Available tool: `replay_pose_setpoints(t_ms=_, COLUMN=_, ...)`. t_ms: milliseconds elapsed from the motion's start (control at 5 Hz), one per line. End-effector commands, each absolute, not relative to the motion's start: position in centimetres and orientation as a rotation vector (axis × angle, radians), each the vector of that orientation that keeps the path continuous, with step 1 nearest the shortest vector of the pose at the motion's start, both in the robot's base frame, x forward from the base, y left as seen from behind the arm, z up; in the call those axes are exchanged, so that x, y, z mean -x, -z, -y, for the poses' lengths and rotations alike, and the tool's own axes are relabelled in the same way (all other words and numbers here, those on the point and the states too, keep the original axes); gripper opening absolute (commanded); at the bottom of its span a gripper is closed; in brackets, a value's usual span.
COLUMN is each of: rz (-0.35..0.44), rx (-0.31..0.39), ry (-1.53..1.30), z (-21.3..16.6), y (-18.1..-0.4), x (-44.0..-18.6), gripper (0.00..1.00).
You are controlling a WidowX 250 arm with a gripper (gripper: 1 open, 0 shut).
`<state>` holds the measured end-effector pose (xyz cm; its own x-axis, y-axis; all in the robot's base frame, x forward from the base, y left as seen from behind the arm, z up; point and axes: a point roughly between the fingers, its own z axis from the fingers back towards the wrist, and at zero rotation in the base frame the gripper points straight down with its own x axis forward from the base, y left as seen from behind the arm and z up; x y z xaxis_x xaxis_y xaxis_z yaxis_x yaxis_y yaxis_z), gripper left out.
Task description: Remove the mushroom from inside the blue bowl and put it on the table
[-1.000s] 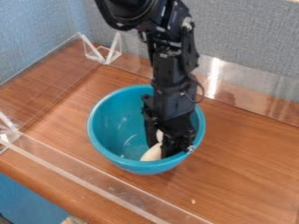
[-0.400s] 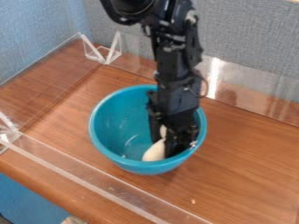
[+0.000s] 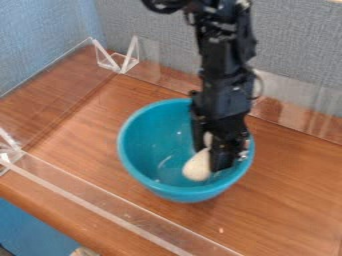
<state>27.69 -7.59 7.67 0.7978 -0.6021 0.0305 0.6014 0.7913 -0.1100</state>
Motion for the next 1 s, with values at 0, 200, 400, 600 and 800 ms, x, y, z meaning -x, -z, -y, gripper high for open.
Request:
replay_pose_setpoints(t_ms=0, rz=0.051, rx=0.114, ry=0.731, z=9.5, y=-9.8, x=-28.4, gripper=0.00)
replay_pose_setpoints(t_ms=200, rz=0.047, rx=0.118, ry=0.768, z=8.9, y=-10.7, x=-27.7, gripper=0.00)
replay_pose_setpoints(t_ms=400, rz=0.041, rx=0.122, ry=0.804, z=8.1, y=-11.3, x=-27.2, gripper=0.00)
replay_pose_setpoints(t_ms=600, rz=0.031, rx=0.124, ry=0.801, z=7.5, y=-10.9, x=-26.8, gripper=0.00)
replay_pose_setpoints(t_ms=800, rz=0.029, rx=0.126, ry=0.795, z=6.9, y=-10.8, x=-26.4, gripper=0.00)
